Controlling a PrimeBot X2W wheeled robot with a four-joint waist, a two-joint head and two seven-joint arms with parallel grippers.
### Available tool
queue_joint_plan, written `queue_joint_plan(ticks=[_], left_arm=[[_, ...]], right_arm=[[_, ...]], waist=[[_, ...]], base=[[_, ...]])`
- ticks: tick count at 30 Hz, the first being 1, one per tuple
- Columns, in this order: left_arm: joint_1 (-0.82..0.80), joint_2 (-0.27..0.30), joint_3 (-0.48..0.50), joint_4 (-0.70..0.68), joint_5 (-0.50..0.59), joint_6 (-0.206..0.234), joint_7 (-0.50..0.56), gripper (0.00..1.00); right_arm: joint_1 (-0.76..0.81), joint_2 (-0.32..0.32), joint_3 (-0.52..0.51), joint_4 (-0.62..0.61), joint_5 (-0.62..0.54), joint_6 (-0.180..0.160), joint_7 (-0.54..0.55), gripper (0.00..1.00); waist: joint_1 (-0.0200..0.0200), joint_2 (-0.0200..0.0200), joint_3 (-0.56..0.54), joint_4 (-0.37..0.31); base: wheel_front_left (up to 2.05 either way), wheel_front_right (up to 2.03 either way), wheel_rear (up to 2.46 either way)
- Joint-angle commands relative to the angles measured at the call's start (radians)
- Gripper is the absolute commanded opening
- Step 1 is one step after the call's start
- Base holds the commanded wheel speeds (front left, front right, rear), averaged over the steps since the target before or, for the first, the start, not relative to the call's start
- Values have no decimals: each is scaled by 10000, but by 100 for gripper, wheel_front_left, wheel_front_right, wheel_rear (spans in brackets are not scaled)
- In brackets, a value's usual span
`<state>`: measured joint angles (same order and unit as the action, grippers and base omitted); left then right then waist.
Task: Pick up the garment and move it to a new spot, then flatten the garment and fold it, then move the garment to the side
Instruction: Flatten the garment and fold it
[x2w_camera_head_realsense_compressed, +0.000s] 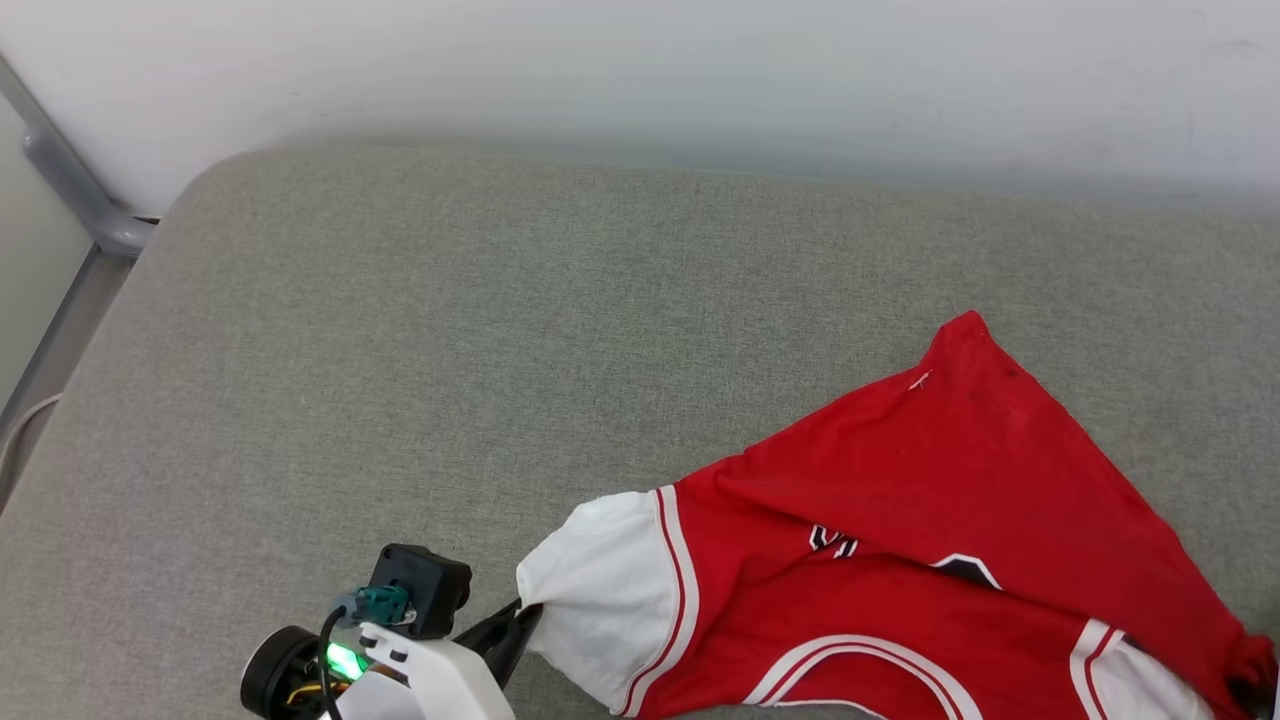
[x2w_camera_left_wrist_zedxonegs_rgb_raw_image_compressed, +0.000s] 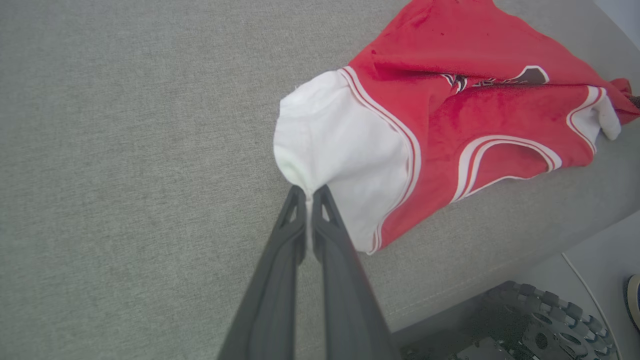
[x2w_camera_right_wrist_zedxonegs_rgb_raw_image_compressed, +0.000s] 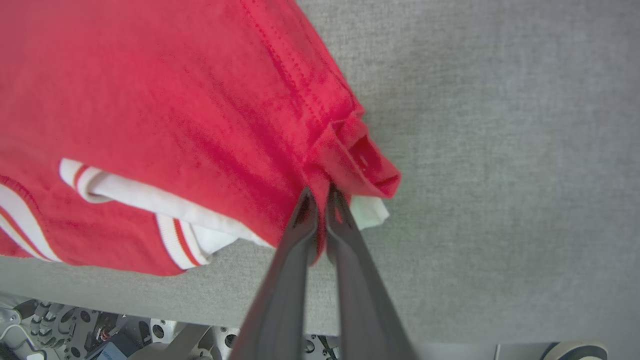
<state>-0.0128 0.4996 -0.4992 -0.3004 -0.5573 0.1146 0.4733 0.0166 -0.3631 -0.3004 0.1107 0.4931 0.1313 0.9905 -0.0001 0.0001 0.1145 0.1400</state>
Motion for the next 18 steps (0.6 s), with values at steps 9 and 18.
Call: queue_joint_plan(ticks=[9, 18], left_arm=[[-31, 111, -89, -249, 63, -16, 44, 0], [-420, 149, -167, -553, 221, -150, -20, 0]], right_arm=[[-759, -591, 277, -1522, 486, -10, 751, 100], [-3214, -872, 1388, -2274, 236, -10, 1662, 100]], waist=[[1, -1, 108, 257], [1, -1, 1064, 941]], base=[[0, 0, 0], [0, 0, 0]])
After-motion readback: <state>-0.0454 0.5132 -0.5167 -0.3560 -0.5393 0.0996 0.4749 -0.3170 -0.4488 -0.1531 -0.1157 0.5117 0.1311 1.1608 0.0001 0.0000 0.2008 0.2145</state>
